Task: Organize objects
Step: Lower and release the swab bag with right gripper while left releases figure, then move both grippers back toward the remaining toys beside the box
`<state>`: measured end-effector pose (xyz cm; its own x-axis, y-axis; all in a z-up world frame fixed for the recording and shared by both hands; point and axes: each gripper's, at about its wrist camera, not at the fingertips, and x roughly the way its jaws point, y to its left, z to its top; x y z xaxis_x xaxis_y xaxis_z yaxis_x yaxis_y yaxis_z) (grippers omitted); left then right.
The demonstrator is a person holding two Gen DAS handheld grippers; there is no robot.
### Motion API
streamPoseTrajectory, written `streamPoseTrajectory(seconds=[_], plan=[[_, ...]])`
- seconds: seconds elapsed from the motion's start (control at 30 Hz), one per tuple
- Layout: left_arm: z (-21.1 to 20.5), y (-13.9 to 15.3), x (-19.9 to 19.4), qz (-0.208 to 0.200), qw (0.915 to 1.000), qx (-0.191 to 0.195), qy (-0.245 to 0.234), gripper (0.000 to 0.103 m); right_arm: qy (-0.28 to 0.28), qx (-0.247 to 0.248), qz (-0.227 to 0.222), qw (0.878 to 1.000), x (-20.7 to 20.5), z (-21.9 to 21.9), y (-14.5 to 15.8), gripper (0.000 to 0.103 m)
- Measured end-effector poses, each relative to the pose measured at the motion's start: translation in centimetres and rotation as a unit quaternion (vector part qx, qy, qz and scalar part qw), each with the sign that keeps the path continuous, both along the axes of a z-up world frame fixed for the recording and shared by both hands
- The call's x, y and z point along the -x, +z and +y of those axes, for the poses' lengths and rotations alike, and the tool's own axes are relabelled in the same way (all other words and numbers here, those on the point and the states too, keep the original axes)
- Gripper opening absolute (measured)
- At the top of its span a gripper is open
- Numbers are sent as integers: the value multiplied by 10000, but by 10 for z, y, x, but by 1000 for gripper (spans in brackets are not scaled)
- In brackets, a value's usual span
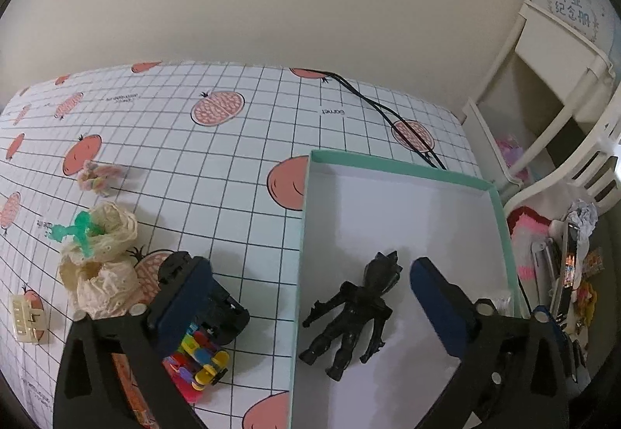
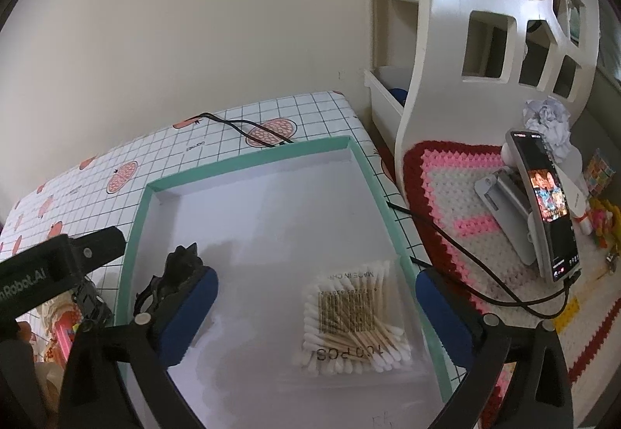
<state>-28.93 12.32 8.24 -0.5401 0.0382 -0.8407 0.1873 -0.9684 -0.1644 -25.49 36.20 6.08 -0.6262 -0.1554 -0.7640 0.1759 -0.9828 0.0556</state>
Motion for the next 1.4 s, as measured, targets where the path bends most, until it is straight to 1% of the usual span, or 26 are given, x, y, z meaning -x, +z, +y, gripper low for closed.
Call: streamPoseTrajectory(seconds=[0.07,0.3,0.43,0.6,0.7,0.8,0.97,1.07,1.13,1.27,1.3,1.4], plan=[[1,1,-1,51,10000,81,7,103,-6,20,-6,10000,0,1,0,103],[0,7,-4,116,9999,70,8,103,30,-25,-11,10000,0,0,0,103],[-8,15,-9,193,9997,-77,151,103,92,-45,40,9999,-3,-5,6,103],[-22,28,-23,321,9989,8,330,103,230,90,53,9997,-8,-15,16,103],[-35,36,-33,336,9981,-70,507,103,449,89,123,9989,-16,-27,26,103],[-50,42,-42,258,9972,-129,690,103,628,44,201,9978,-24,-38,35,103],[-80,44,-59,-12,9941,28,1089,103,1005,27,349,9943,-39,-59,52,103],[-103,42,-69,-166,9897,-170,1415,103,1195,13,413,9920,-47,-69,59,103],[-116,43,-79,-130,9861,-334,1621,103,1300,57,438,9905,-52,-76,63,103],[-124,47,-90,-117,9843,-64,1761,103,1465,102,507,9879,-59,-89,72,103],[-127,46,-92,-134,9839,-78,1782,103,1506,88,534,9871,-61,-92,74,103],[-139,37,-99,-270,9811,-289,1894,103,1698,31,576,9838,-69,-101,79,103]])
